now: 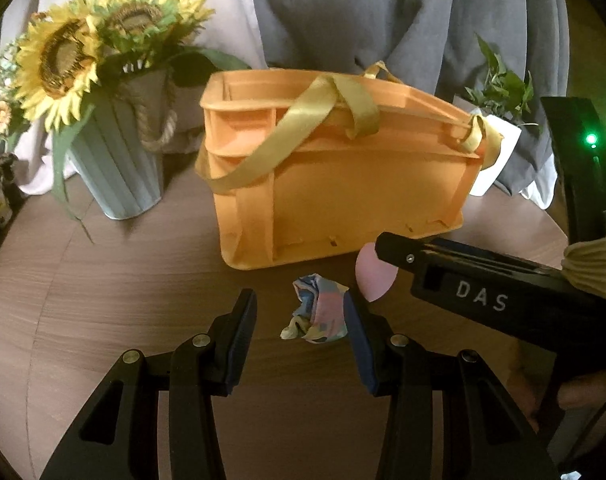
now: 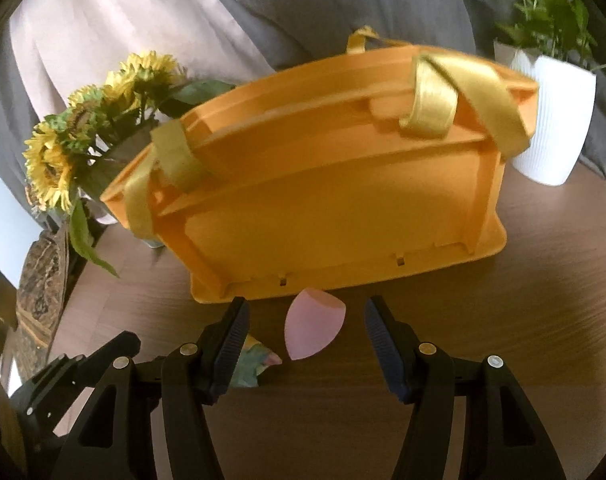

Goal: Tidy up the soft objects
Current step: 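Move both open tools back toward the patterned cloth and pink sponge, then grasp the patterned cloth with the left tool while the right tool grasps the pink sponge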

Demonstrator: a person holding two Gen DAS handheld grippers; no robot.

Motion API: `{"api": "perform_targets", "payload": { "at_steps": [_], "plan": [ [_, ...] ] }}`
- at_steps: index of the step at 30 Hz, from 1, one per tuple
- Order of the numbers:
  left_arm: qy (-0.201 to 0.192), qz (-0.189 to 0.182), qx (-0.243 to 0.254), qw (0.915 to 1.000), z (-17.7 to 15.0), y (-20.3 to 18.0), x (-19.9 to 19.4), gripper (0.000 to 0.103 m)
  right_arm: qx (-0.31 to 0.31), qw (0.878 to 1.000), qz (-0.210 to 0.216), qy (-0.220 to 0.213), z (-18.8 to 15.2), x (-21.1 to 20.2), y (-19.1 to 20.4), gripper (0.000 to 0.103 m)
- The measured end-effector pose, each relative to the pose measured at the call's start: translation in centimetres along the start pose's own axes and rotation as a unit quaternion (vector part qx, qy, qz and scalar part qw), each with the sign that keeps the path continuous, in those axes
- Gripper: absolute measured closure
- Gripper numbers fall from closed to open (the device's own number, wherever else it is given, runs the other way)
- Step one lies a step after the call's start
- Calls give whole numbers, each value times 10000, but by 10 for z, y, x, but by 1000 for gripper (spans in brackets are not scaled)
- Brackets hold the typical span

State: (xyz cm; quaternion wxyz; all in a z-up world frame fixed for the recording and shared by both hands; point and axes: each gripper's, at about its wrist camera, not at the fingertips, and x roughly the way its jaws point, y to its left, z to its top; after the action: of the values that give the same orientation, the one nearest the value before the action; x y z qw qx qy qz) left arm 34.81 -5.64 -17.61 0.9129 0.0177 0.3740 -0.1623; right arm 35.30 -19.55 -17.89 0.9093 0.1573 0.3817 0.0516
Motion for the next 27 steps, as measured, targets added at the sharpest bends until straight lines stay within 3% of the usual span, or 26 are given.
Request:
{"api": "perform_targets", "payload": {
  "at_steps": [16, 20, 27],
  "plan": [
    [379, -175, 5, 9991, -7, 0, 30, 59, 136, 9990, -49, 421, -1, 41, -7, 42],
    [415, -227, -47, 9989, -9, 2, 34, 64, 92, 9987, -73, 501, -2, 48, -6, 44],
    [375, -242, -8, 9990, -10, 1, 35, 78, 76, 9982, -48, 596, -2, 51, -5, 60]
  ]
}}
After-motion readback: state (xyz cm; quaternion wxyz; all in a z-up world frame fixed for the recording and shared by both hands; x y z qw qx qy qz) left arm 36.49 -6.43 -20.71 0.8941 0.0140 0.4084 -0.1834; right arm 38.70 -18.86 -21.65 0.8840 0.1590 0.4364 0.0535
